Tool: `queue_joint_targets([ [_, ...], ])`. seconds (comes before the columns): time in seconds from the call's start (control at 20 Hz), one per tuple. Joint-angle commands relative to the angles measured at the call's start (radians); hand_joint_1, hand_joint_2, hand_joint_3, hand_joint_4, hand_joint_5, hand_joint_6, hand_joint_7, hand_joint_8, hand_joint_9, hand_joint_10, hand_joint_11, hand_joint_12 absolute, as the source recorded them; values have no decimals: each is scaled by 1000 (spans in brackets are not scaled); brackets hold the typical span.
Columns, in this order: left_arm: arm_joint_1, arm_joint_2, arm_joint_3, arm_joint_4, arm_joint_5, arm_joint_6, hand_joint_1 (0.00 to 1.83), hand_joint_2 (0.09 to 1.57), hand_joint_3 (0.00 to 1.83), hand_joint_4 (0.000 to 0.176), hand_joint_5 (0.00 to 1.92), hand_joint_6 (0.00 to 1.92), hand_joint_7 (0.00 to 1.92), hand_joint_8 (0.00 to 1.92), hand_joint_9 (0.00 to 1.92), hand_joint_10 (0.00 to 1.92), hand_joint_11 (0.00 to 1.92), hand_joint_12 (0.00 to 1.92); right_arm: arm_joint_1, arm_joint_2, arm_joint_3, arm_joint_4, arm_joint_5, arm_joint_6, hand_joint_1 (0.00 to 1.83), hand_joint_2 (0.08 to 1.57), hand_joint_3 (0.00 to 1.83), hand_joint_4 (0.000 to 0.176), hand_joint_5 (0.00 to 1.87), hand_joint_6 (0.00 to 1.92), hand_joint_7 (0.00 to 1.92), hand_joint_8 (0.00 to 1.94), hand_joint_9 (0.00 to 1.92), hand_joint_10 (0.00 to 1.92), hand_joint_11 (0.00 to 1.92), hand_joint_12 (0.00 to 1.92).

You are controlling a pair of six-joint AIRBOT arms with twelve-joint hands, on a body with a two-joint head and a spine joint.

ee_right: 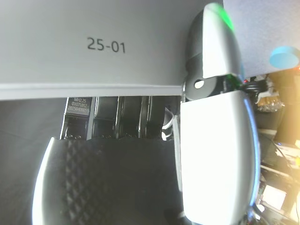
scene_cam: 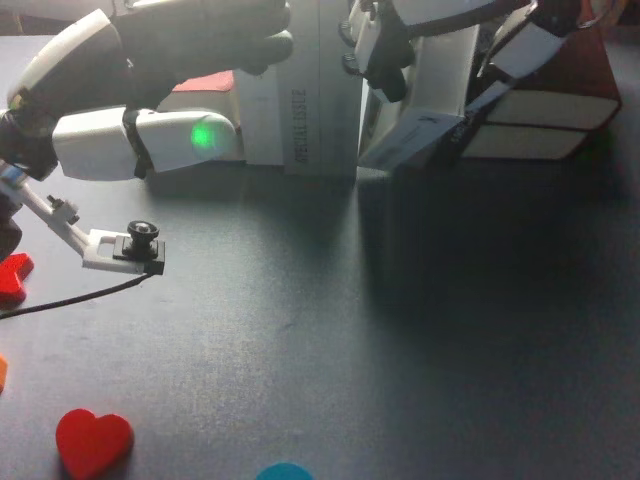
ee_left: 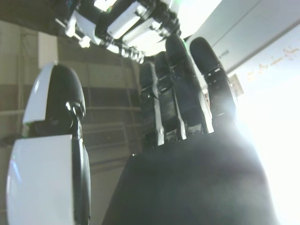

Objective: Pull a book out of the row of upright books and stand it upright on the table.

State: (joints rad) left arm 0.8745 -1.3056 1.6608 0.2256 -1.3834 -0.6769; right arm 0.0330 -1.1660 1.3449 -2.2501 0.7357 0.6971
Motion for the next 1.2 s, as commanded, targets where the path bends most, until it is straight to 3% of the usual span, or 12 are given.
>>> queue_joint_targets([
  [0.0, -4, 5, -5, -54, -110, -10, 970, 1067, 0, 0, 469, 5, 445, 3, 539, 1, 29, 1316, 13, 17, -9, 82, -48, 24, 1359, 1183, 0, 0, 911, 773, 790, 1346, 781, 1552, 732, 1809],
  [0.05, -1, 9, -9, -58, -112, -10, 957, 1077, 0, 0, 462, 2, 435, 0, 531, 0, 26, 1315, 20, 30, -19, 104, -36, 18, 1258, 1197, 2, 0, 902, 815, 788, 1540, 877, 1732, 849, 1899],
  [0.15, 2, 15, -15, -64, -114, -10, 987, 1031, 0, 3, 502, 15, 466, 9, 553, 8, 36, 1317, 50, 77, -61, 157, -15, -6, 1218, 1229, 4, 0, 803, 988, 781, 1621, 972, 1842, 1020, 1920],
  [0.2, 2, 15, -15, -65, -114, -10, 989, 1032, 0, 8, 485, 7, 463, 6, 538, 1, 29, 1301, 67, 99, -83, 177, -10, -21, 1322, 1229, 0, 0, 850, 845, 686, 1523, 775, 1702, 827, 1885],
  [0.25, 3, 15, -15, -66, -115, -10, 980, 1046, 0, 8, 485, 7, 476, 11, 552, 8, 35, 1304, 89, 131, -112, 206, -3, -39, 1344, 1223, 0, 0, 868, 801, 672, 1494, 740, 1666, 781, 1873],
  [0.35, 3, 14, -15, -68, -117, -10, 906, 1076, 5, 33, 483, 8, 489, 15, 559, 11, 37, 1314, 126, 178, -148, 253, 7, -65, 1349, 1225, 1, 0, 866, 779, 668, 1491, 726, 1665, 770, 1870],
  [0.4, 5, 13, -15, -70, -116, -10, 921, 1048, 0, 36, 476, 5, 491, 12, 558, 9, 21, 1352, 134, 196, -162, 286, 7, -92, 1349, 1225, 1, 0, 864, 777, 667, 1491, 724, 1666, 770, 1870],
  [0.45, 8, 13, -15, -72, -117, -10, 928, 1034, 0, 33, 464, 2, 487, 7, 555, 7, 8, 1376, 137, 210, -169, 331, 7, -125, 1349, 1226, 1, 0, 864, 777, 666, 1492, 723, 1667, 770, 1871],
  [0.55, 11, 13, -16, -75, -119, -10, 975, 1019, 0, 2, 456, 1, 502, 10, 582, 16, 12, 1419, 137, 220, -170, 382, 8, -142, 1349, 1226, 1, 0, 863, 778, 666, 1493, 723, 1667, 770, 1871],
  [0.6, 9, 13, -16, -75, -118, -10, 957, 1021, 0, 2, 445, 0, 499, 7, 581, 14, 11, 1423, 133, 224, -170, 411, 17, -142, 1348, 1226, 1, 0, 863, 778, 666, 1493, 723, 1667, 770, 1871],
  [0.85, 23, 18, -24, -88, -122, -10, 936, 1025, 0, 1, 433, 1, 468, 2, 538, 2, 0, 1395, 37, 234, -170, 628, 76, -200, 1348, 1226, 0, 0, 862, 780, 666, 1494, 722, 1668, 770, 1872],
  [1.15, 34, 19, -28, -95, -125, -10, 989, 1044, 6, 0, 431, 1, 481, 3, 563, 10, 9, 1446, -129, 224, -155, 1021, 130, -483, 1348, 1227, 0, 0, 861, 782, 665, 1495, 722, 1669, 769, 1872],
])
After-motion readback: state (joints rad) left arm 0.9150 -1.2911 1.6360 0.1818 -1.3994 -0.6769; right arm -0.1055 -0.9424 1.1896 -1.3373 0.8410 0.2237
